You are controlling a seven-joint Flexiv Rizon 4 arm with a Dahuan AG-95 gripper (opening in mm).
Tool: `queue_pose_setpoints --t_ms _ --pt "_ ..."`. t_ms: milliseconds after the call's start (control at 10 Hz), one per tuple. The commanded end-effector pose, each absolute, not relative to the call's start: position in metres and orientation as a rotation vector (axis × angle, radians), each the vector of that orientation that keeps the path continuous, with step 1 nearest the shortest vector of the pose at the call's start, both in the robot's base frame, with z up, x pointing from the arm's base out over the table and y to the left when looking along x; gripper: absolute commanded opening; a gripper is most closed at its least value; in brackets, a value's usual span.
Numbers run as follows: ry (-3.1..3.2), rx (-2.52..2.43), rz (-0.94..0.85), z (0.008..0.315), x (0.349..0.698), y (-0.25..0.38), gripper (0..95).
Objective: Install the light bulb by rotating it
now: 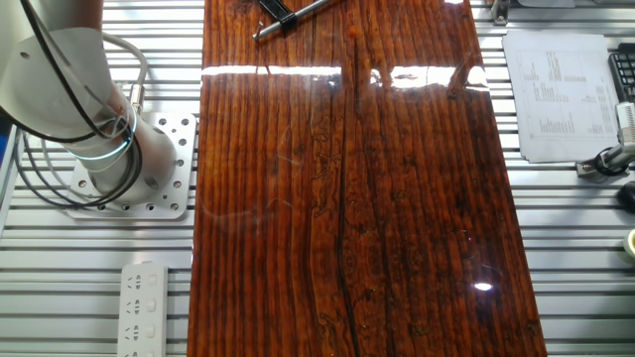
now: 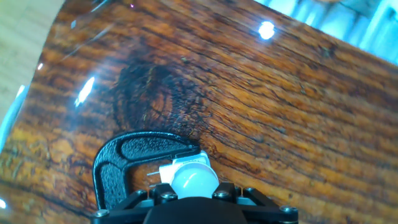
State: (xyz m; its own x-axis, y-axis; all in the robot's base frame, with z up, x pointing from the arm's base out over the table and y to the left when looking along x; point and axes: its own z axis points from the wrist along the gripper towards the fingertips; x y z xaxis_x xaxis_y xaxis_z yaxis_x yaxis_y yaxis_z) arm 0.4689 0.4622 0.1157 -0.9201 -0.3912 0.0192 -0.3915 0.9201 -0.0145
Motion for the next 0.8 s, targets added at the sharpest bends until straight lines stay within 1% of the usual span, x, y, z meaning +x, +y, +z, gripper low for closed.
queue_pose_setpoints --t_ms 100,800 --pt "-3.094 0.422 0.028 0.1159 0.4684 0.4616 19.0" --pt "-3.126 0.066 0.036 0.1158 0.4683 0.4616 19.0"
